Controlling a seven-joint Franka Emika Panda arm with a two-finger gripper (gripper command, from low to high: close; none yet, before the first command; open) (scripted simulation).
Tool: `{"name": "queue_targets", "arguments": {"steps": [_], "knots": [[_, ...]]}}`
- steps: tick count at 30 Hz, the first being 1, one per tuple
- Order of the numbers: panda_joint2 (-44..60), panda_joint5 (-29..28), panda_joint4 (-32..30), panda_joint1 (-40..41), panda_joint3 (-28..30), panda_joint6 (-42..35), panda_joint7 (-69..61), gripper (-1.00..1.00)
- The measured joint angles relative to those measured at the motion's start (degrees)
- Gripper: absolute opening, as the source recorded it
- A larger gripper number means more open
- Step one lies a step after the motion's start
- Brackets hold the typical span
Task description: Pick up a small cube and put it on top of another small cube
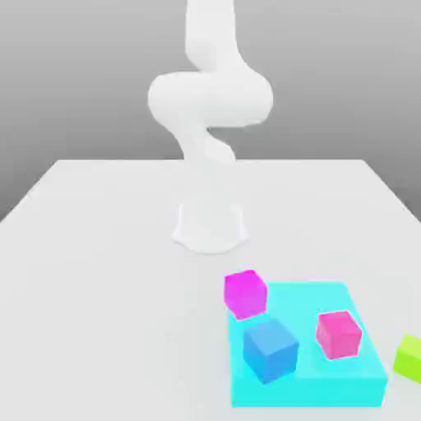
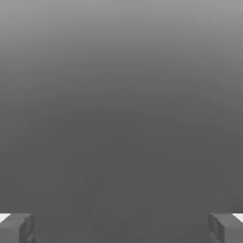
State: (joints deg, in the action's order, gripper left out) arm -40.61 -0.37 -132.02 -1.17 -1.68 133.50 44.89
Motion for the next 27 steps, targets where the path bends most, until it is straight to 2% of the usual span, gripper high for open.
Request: {"name": "queue_targets", "arguments": {"steps": [17,27], "knots": [[35.61,-6.10,-1.65,-9.07,-11.96,11.77,-3.97,0.00],[56.68,-11.88,-2.52,-17.15,-15.38,18.41,-4.71,0.00]]}}
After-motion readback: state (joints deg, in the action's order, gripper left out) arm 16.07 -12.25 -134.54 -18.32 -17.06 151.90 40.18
